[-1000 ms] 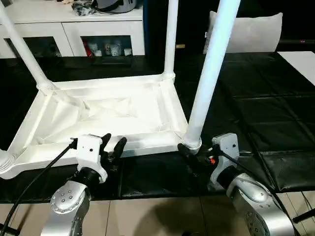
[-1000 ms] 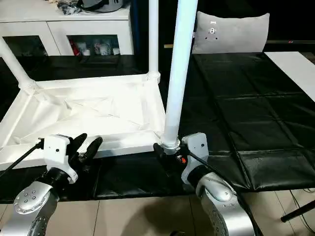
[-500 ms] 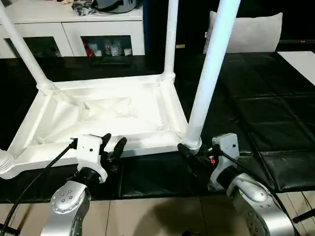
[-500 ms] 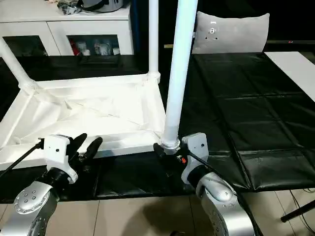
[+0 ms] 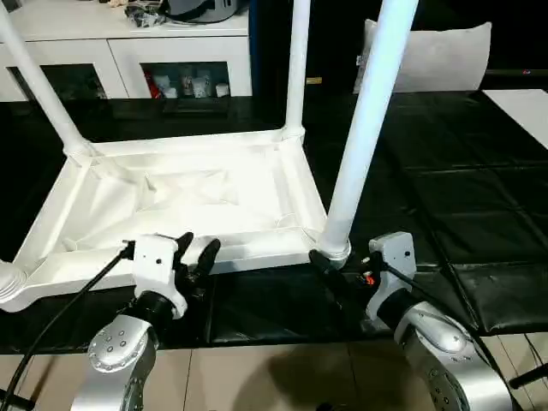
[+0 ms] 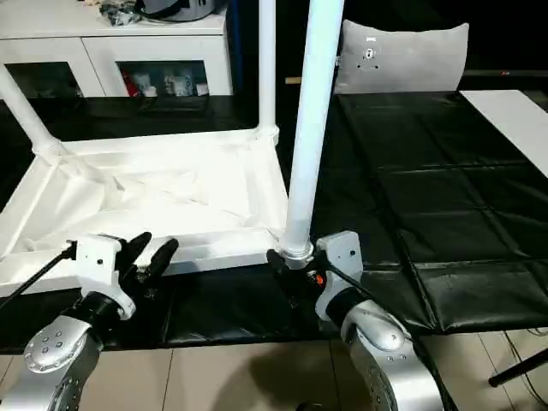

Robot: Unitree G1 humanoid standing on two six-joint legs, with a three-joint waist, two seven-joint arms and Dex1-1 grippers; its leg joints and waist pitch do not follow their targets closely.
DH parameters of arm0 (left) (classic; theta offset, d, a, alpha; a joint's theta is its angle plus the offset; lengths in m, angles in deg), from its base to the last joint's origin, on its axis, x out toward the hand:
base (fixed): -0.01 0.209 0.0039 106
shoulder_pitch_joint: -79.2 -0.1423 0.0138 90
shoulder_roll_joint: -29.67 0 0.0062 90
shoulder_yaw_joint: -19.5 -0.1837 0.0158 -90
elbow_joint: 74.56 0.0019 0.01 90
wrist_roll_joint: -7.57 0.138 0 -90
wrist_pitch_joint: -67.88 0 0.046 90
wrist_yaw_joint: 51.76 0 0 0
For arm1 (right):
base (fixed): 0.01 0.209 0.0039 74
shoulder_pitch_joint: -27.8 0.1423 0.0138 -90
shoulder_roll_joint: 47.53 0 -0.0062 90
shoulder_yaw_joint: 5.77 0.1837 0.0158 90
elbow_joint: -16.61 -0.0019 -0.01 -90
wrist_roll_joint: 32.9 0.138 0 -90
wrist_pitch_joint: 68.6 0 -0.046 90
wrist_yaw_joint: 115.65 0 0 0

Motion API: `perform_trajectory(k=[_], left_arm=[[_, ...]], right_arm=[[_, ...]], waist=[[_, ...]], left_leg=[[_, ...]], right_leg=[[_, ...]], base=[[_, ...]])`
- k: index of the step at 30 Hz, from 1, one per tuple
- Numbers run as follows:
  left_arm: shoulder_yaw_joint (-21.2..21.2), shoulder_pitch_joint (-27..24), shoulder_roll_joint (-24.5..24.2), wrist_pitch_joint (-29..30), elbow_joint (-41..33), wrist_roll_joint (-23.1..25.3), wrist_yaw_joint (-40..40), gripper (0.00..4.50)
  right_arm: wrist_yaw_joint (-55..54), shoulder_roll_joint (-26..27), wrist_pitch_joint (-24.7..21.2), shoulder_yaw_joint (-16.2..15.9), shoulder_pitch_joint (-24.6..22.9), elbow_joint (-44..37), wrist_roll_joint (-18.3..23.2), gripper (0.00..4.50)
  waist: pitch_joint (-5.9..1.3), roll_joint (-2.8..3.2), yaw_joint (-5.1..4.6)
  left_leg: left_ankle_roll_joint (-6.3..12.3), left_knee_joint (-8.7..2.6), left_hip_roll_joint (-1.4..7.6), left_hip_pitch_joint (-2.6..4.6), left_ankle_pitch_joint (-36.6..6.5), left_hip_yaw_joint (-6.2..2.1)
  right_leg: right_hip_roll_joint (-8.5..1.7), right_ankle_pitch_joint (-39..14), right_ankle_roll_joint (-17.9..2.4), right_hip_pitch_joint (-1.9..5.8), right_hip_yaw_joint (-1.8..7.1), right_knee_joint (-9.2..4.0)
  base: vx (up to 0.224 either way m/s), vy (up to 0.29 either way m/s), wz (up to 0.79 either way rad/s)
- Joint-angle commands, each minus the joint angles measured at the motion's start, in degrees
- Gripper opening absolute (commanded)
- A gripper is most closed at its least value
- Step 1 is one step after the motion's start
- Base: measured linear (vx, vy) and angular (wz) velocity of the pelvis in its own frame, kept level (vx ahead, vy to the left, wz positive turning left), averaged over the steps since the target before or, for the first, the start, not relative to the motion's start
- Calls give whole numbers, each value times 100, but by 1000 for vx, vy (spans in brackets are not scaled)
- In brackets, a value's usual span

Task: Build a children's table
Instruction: Rotate leg to tighten

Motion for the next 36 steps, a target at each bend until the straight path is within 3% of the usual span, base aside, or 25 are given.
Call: perform_trajectory(k=[1, 36], left_arm=[[-27, 51, -54, -3, 57, -40, -1, 270], [-27, 51, -54, -3, 57, -40, -1, 270]], right_arm=[[5, 0, -58, 6, 32, 63, 49, 450], [5, 0, -58, 6, 32, 63, 49, 450]], waist=[[-298, -16, 12], [-298, -15, 12]], left_leg=[[332, -480, 67, -95, -1714, 61], [333, -479, 69, -95, -1703, 61]], right_leg=[[-269, -2742, -248, 277, 266, -394], [-266, -2738, -253, 276, 268, -392]], base=[[0, 0, 0], [0, 0, 0]])
